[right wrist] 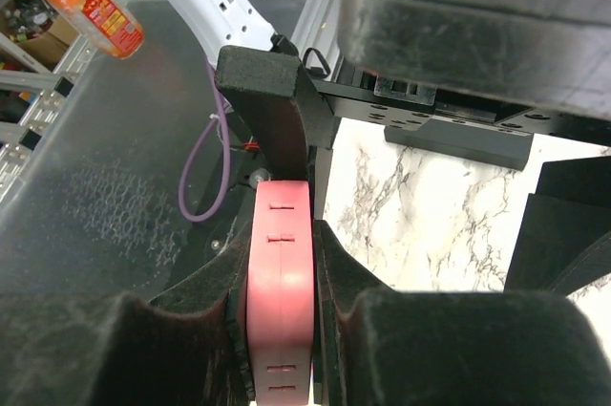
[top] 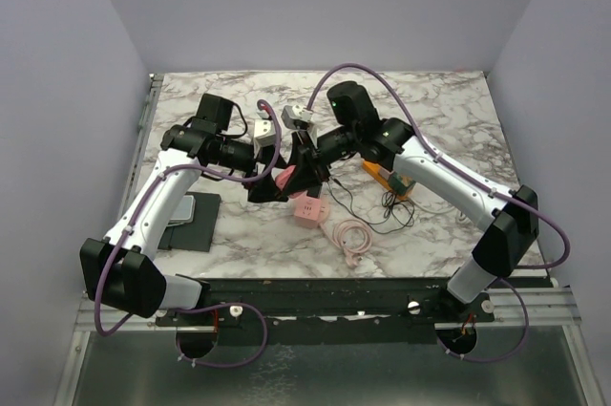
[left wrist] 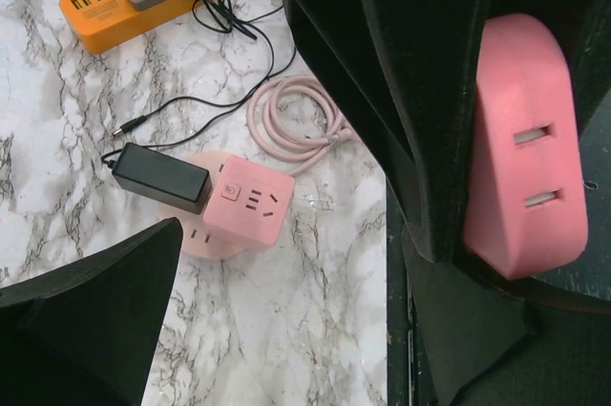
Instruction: Insert the plug
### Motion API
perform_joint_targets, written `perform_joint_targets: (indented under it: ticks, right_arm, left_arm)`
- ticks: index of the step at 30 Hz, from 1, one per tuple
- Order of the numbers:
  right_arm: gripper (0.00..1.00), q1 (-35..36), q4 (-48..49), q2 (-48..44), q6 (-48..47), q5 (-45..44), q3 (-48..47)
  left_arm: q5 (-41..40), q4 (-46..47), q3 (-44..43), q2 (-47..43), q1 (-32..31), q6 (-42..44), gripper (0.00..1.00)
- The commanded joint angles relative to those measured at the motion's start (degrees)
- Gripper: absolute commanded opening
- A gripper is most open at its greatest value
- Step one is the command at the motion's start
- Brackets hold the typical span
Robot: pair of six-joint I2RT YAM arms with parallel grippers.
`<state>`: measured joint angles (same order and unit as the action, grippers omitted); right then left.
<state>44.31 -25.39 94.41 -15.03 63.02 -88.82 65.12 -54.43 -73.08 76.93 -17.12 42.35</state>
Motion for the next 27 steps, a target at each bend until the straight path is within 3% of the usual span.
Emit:
perform_joint_targets:
  ticks: [1,10,20,27]
  right_arm:
    - [0.01,-0.26,6.29,-0.72,-0.80,-8.85,1.90]
    - [0.01,-0.31,-1.25,-4.50,-3.70,-5.85,2.59]
    - [0.01,-0.25,-12.27,-12.92,-3.53,-17.87,9.76]
    - [0.01,-0.28,-16.62,-13.34,0.14,-27.63,8.70]
  left_arm:
    - [6.21,-2.76,-2.32,-1.28,-1.79,0.43,0.99]
    - [-3.78,-2.87,-2.41,-0.96,-1.72,4.55,0.99]
    - [-13.27,1.47,-5.12,0.97,-1.04,1.31,0.99]
    - [-5.67,0.43,-4.66,0.67,-0.99,-3.21,0.99]
